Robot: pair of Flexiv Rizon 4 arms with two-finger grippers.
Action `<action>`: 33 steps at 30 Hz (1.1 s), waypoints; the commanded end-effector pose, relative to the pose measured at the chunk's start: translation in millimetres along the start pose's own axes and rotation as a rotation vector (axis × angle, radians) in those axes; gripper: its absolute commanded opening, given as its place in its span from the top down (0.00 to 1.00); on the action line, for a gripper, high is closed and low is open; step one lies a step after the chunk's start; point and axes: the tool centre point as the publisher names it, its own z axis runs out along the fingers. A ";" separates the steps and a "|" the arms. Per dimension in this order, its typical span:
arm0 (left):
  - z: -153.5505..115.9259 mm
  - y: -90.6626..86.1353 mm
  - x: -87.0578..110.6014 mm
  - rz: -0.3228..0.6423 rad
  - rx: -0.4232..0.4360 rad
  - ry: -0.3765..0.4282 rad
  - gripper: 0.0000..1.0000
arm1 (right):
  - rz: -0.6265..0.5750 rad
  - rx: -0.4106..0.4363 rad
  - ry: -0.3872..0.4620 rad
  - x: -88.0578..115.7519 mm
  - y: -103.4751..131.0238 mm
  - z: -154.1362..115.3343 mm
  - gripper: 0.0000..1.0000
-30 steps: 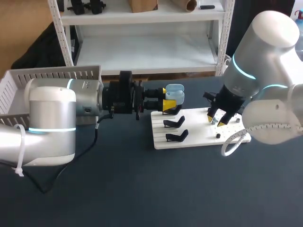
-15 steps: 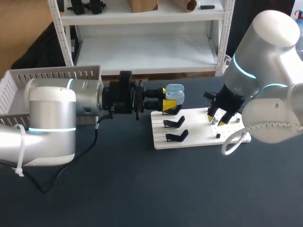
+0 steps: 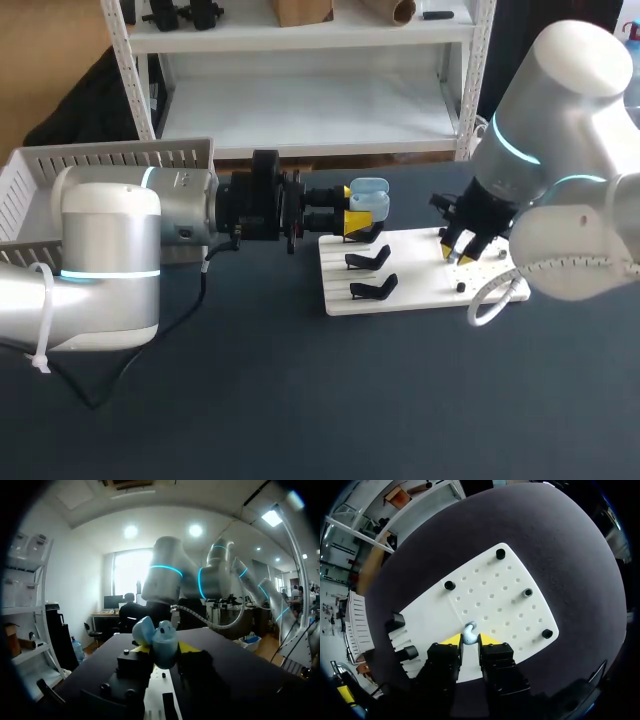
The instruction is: Pick up each earbud case from the left stands, insert the matching earbuds, close the lid, and place the case in the box.
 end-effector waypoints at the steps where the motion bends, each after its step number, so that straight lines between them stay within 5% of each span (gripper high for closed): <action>1: -0.4 -0.3 0.8 0.002 -0.001 -0.003 1.00 | 0.003 -0.009 0.000 1.8 -1.3 -10.6 1.00; 16: -0.4 -0.3 0.8 0.002 -0.001 -0.003 1.00 | 0.060 -0.064 -0.021 7.8 -6.3 -68.9 1.00; 33: -0.4 -0.3 0.8 0.002 -0.001 -0.003 1.00 | 0.074 0.140 0.027 32.2 35.6 -186.0 1.00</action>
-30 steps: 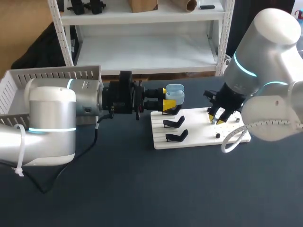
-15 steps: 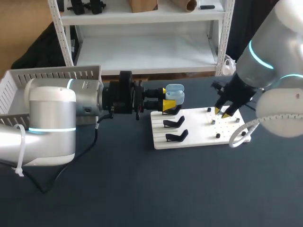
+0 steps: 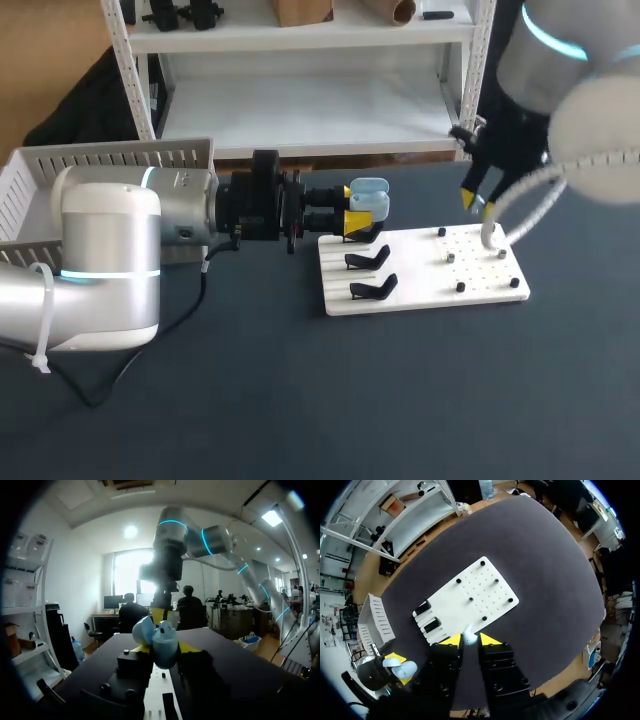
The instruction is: Pick up each earbud case from the left stands, insert the matching earbuds, close the lid, and place the case in the box.
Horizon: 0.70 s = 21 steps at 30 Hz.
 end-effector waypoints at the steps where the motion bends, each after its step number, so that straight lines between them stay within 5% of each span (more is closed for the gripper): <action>1: -0.4 -0.3 0.8 0.002 -0.001 -0.003 1.00 | -0.018 0.067 0.001 16.1 16.5 -41.8 1.00; 6: -0.4 -0.3 0.8 0.002 -0.001 -0.003 1.00 | -0.127 0.021 0.019 43.6 38.8 -68.2 1.00; 11: -0.4 -0.3 0.8 0.002 -0.001 -0.003 1.00 | -0.338 -0.035 0.139 72.1 56.0 -81.9 1.00; 21: -0.4 -0.3 0.8 0.002 -0.001 -0.003 1.00 | -0.400 0.006 0.149 90.3 76.7 -70.4 1.00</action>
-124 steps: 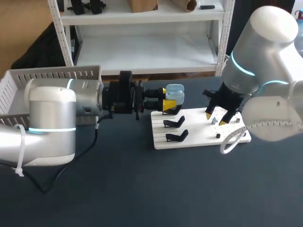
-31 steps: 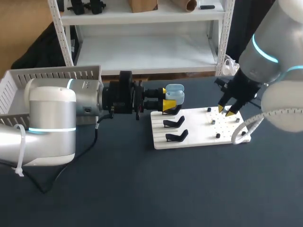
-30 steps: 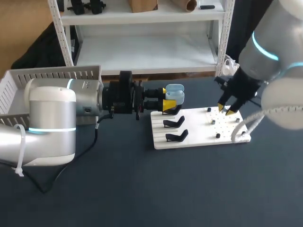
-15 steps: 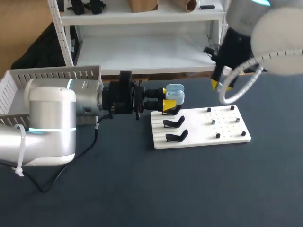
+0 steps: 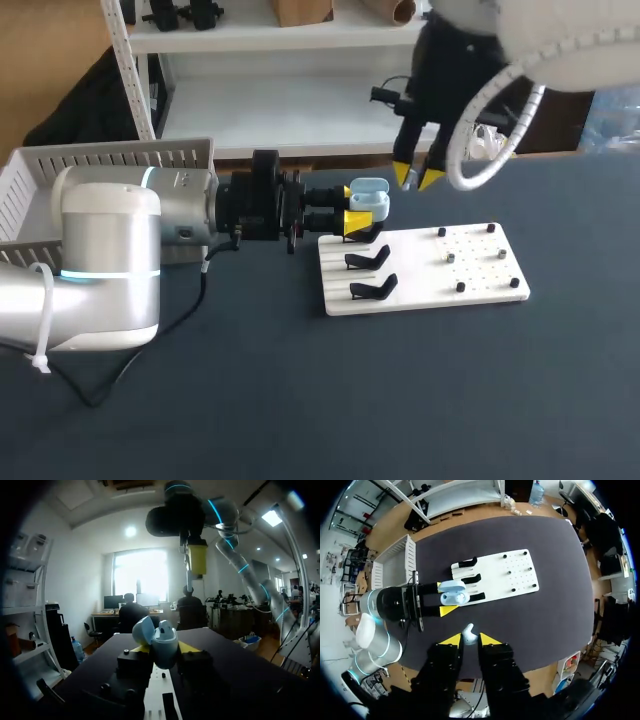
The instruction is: Pick up each earbud case from the left stands, insert the matching earbuds, close the lid, and place the case in the box.
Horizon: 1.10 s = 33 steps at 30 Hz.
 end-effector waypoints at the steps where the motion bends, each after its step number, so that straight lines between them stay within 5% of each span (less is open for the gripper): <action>1: -0.4 -0.3 0.8 0.002 -0.001 -0.003 1.00 | 0.002 0.018 0.017 -6.6 7.8 1.6 1.00; 9: -0.4 -0.3 0.8 0.002 -0.001 -0.003 1.00 | 0.002 0.011 0.020 -4.0 9.6 3.3 1.00; 20: -0.4 -0.3 0.8 0.002 -0.001 -0.003 1.00 | -0.140 -0.005 -0.004 -9.1 47.2 7.5 1.00; 33: -0.4 -0.3 0.8 0.002 -0.001 -0.003 1.00 | -0.200 -0.007 0.022 -13.5 50.3 20.0 1.00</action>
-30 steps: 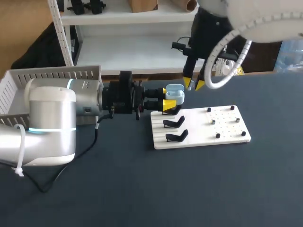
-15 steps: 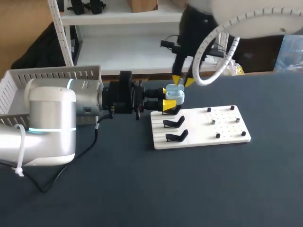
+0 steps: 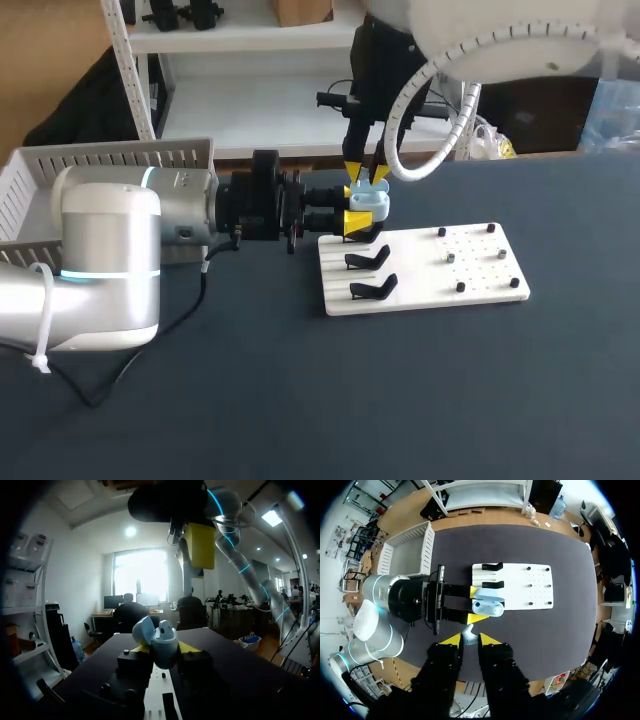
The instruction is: Pick up each earbud case from the left stands, insert the matching earbuds, close the lid, and place the case in the box.
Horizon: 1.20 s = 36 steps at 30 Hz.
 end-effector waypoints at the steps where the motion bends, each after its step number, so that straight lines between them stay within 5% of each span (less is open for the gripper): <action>1: -0.4 -0.3 0.8 0.002 -0.001 -0.003 1.00 | -0.005 0.000 0.008 -5.2 2.2 4.5 1.00; 36: -0.4 -0.3 0.8 0.002 -0.001 -0.003 1.00 | 0.006 0.020 0.036 -25.7 -0.7 26.2 1.00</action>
